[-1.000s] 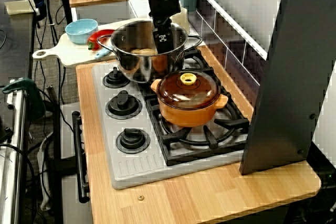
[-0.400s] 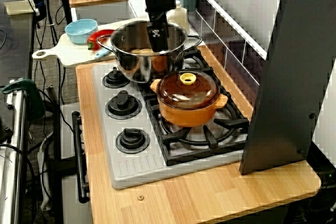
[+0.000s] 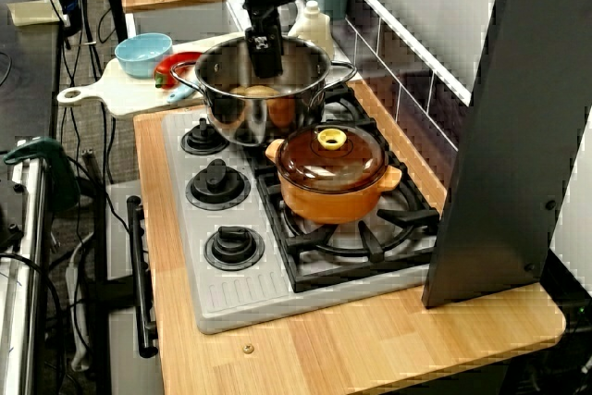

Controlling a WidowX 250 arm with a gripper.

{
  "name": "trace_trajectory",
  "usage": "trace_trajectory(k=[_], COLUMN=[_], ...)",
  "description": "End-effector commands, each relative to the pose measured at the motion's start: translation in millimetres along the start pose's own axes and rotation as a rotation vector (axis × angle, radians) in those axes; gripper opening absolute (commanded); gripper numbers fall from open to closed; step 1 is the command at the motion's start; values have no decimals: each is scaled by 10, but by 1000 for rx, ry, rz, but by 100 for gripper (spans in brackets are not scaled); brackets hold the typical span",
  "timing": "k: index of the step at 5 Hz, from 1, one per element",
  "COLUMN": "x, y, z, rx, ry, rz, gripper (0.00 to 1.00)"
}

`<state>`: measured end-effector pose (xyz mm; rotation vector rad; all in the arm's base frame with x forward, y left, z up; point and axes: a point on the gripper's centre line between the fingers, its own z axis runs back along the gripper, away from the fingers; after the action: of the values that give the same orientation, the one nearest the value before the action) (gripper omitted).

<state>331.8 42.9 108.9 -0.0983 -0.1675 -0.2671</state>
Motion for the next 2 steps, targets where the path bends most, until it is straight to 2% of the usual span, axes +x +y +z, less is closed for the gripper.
trace_trajectory(k=[1,2], x=[-67,-65], y=[3,17], z=[303,304], rx=[34,26], ry=[-68,-64], rz=[9,20], gripper=[100,100])
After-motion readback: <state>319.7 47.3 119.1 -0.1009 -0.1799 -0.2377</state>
